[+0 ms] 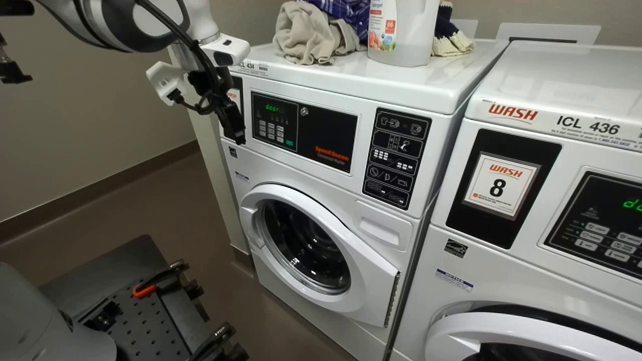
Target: Press a button on the washing machine
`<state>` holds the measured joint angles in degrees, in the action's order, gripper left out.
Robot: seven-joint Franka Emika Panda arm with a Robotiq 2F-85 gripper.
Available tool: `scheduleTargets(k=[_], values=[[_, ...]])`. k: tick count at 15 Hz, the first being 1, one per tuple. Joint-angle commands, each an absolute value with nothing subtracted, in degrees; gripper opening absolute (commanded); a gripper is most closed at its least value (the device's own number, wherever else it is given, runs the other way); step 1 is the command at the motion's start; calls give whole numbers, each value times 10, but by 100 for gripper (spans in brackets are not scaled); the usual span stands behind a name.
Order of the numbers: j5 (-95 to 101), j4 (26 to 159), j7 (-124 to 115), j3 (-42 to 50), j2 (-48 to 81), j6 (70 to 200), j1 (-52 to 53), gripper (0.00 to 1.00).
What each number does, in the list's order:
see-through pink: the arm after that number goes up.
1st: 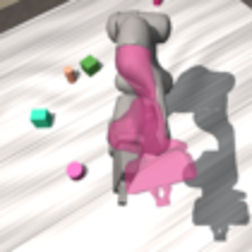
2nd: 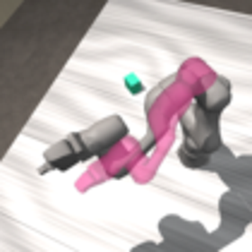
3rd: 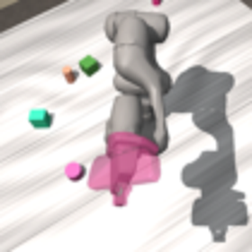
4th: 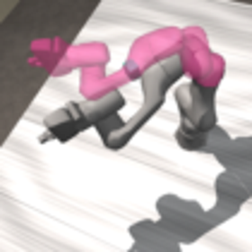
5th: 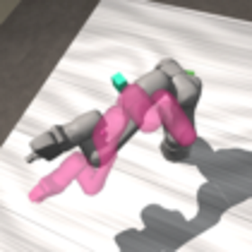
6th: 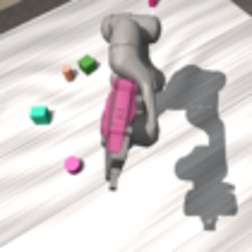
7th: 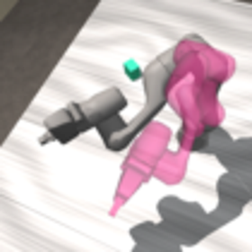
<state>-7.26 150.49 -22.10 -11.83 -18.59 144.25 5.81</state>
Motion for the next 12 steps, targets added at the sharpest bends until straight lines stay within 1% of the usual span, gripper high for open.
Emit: scheduleTargets(k=[1, 3, 4, 5, 6, 7, 9, 12], values=[[-37, 1530, -254, -132, -182, 1509, 43, 100], [-18, 1542, -265, -137, -178, 1542, 38, 100], [-9, 1548, -270, -141, -176, 1559, 36, 97], [-1, 1552, -275, -146, -173, 1572, 34, 74], [4, 1557, -279, -150, -172, 1585, 33, 73], [8, 1560, -279, -154, -170, 1595, 33, 68], [17, 1565, -288, -163, -169, 1615, 29, 51], [23, 1569, -297, -175, -168, 1638, 25, 28]])
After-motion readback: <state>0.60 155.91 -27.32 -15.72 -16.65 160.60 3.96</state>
